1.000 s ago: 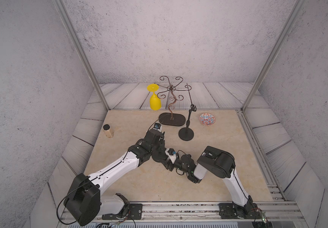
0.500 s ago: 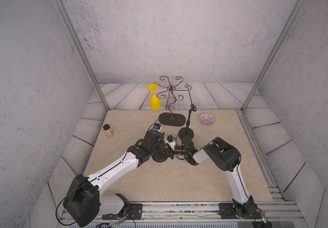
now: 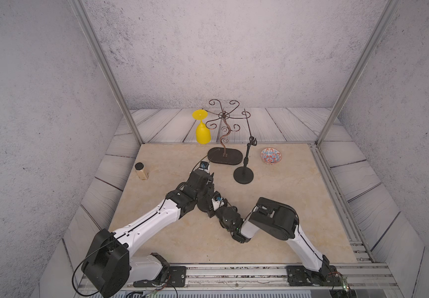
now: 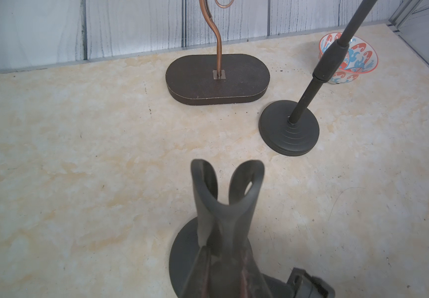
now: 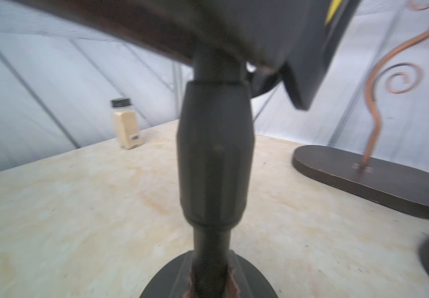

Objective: Assemble a microphone stand
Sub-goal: Pick up the microphone stand at the center of the board.

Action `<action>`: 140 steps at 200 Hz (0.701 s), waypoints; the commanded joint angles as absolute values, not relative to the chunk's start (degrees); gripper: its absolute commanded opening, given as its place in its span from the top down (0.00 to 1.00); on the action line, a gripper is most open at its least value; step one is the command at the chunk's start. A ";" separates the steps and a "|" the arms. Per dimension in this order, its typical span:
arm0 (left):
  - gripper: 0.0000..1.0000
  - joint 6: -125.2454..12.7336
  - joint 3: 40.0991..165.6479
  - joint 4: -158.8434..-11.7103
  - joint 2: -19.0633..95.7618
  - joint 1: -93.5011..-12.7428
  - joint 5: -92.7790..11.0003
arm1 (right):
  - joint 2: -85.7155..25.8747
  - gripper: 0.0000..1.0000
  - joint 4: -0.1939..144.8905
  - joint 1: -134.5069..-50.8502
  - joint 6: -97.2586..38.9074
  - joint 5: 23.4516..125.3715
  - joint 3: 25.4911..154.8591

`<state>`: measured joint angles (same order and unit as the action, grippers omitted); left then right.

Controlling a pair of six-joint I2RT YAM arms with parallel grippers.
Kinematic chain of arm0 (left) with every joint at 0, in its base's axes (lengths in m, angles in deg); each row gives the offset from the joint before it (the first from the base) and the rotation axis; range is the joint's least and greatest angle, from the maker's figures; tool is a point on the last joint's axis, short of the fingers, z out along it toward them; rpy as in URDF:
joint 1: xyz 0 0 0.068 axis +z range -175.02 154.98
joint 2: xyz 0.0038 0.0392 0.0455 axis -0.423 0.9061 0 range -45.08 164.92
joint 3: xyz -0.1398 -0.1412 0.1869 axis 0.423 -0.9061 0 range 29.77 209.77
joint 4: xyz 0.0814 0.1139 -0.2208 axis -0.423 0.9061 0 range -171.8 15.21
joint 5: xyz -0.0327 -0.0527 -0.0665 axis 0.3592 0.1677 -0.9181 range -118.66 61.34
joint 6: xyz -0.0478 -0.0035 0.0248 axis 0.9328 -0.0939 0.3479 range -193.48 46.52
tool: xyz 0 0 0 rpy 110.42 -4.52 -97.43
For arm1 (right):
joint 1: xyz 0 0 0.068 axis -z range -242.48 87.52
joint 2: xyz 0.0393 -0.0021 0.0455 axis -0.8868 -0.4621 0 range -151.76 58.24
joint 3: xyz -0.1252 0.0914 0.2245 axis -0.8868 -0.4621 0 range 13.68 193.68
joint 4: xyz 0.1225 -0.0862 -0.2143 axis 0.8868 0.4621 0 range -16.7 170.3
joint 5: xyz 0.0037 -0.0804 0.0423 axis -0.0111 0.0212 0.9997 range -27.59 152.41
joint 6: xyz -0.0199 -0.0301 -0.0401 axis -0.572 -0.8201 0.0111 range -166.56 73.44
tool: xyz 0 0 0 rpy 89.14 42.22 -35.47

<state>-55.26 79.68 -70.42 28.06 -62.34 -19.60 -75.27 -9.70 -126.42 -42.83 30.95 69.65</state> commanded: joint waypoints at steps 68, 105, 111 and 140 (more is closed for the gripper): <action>0.72 -51.63 75.69 -60.50 28.48 -62.99 -26.02 | -73.03 0.50 -6.89 -125.27 -41.88 40.39 63.36; 0.48 -50.30 74.97 -60.36 23.31 -62.73 -26.11 | -67.87 0.39 -7.03 -120.80 -39.44 55.32 56.97; 0.46 -50.02 74.69 -60.23 22.07 -62.73 -26.00 | -66.95 0.39 -7.08 -120.36 -39.46 56.80 56.06; 0.41 -46.88 71.91 -60.67 14.01 -62.57 -26.06 | -62.73 0.38 -7.03 -116.53 -34.84 65.92 52.37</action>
